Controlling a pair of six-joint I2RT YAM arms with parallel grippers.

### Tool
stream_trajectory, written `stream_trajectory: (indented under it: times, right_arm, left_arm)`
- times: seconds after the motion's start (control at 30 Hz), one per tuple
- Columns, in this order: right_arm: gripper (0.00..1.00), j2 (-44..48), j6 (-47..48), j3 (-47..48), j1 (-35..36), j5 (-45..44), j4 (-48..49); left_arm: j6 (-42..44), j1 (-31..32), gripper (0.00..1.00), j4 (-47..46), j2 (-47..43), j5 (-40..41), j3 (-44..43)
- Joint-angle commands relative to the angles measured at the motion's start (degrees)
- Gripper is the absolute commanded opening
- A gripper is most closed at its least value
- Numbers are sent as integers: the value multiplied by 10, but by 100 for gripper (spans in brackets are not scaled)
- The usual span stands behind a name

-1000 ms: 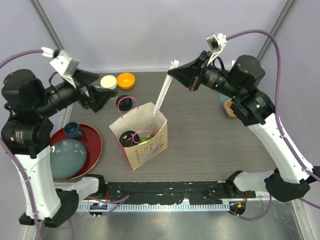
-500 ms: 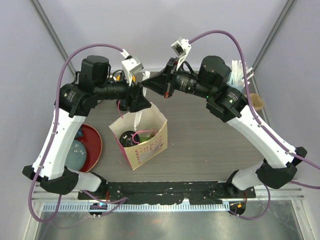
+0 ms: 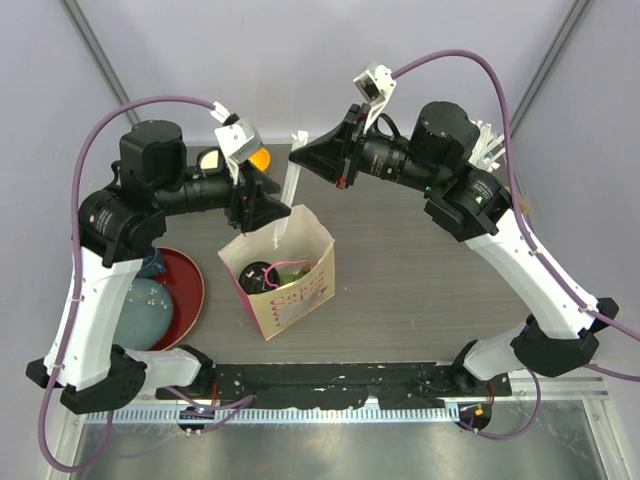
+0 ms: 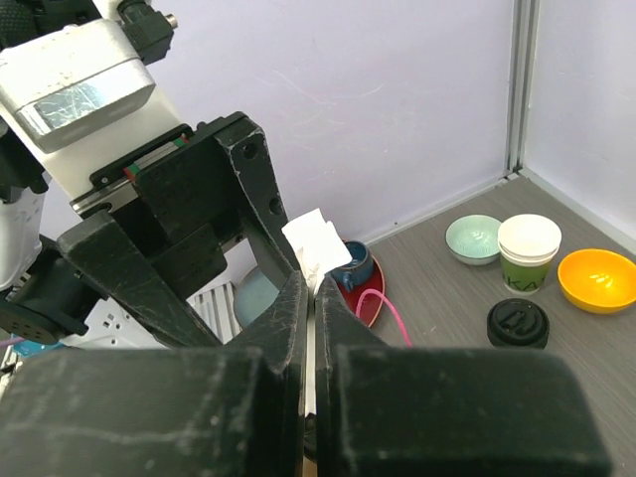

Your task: Pack the takeout coffee

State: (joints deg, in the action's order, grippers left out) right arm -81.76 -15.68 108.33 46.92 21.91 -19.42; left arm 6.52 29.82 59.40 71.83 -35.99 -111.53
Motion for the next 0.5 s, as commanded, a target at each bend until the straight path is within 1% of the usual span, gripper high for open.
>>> stream_trajectory:
  times: [0.0,0.07,0.1,0.17,0.3,0.47]
  right_arm:
    - [1,0,10,25,3,17,-2]
    - [1,1,11,25,3,23,-1]
    - [1,1,10,25,3,23,-1]
    - [1,3,12,24,3,24,-1]
    - [1,1,15,21,3,29,-4]
    - [1,9,51,3,-2,21,-25]
  left_arm:
    - [-10,-1,49,-25,12,-16,5]
    - [-11,-2,42,-29,18,-15,8]
    - [-12,-2,31,-31,19,-12,10]
    - [-13,-2,25,-36,19,-13,13]
    - [-17,-2,0,-47,17,-14,19]
    - [-13,-2,0,-41,9,0,16]
